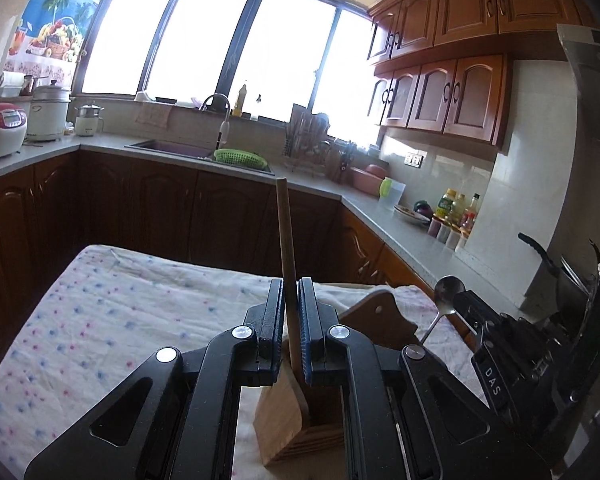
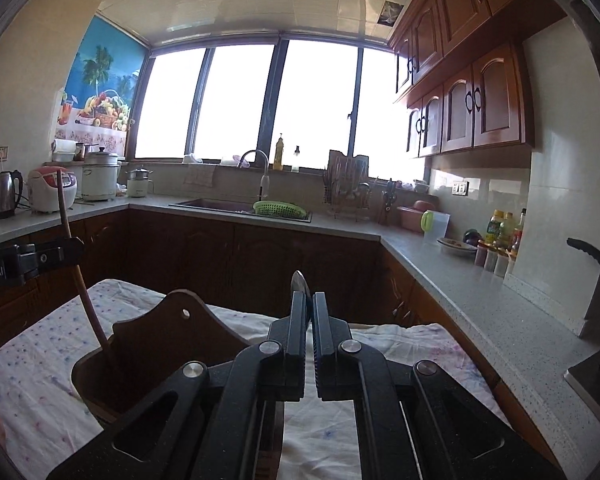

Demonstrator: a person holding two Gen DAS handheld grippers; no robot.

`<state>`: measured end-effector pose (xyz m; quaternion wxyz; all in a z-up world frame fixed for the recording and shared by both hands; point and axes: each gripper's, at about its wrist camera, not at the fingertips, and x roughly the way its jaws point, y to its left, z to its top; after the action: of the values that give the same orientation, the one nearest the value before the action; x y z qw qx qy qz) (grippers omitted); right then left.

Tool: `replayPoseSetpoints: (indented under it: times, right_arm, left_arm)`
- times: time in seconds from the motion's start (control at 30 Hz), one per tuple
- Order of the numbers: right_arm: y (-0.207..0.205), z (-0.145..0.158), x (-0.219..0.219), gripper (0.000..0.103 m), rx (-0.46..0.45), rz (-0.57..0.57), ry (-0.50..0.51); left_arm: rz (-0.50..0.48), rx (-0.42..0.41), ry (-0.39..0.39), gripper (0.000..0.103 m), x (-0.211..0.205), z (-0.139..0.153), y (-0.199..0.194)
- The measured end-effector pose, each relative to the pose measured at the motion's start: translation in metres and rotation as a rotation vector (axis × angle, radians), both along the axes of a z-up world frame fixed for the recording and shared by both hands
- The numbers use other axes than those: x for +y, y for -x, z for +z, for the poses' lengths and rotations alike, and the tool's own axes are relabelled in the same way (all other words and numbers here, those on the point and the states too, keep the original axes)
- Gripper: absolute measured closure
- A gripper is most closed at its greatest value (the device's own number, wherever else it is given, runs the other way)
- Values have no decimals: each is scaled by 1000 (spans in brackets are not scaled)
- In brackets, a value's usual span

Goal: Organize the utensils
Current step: 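Lower the chopstick into the holder and open the left tool while the right tool drops the spoon in, then move both open tools back down to the remaining utensils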

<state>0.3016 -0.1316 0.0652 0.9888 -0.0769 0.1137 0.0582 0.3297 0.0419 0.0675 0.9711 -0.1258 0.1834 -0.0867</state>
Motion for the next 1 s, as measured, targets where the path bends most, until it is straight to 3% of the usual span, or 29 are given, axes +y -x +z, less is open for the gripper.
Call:
replayPoseSetpoints:
  times: [0.17, 0.5, 0.57, 0.63, 0.7, 0.77, 0.83, 0.93, 1.0]
  right_arm:
    - [-4, -7, -11, 100, 97, 34, -35]
    - [-10, 3, -24, 100, 142, 37, -80]
    - [-9, 5, -27, 98, 144, 37, -104]
    - [-6, 9, -31, 94, 146, 41, -132]
    - [1, 14, -39, 77, 145, 45, -173]
    - [11, 19, -46, 46, 136, 53, -225]
    - [23, 24, -54, 37, 129, 59, -267]
    - [46, 28, -65, 13, 121, 76, -326]
    - [64, 29, -71, 9, 112, 82, -349]
  left_arm:
    - [-27, 38, -7, 96, -9, -10, 2]
    - [-23, 64, -30, 95, -13, -3, -1]
    - [-20, 82, -35, 86, -13, -1, -2]
    - [-18, 81, -23, 61, -10, 1, 4]
    - [-1, 70, -8, 47, -5, 3, 15]
    - [13, 70, 1, 38, -1, 4, 26]
    - [33, 70, 7, 24, 4, 5, 40]
    - [53, 74, 14, 19, 11, 5, 64]
    - [59, 84, 19, 18, 14, 1, 81]
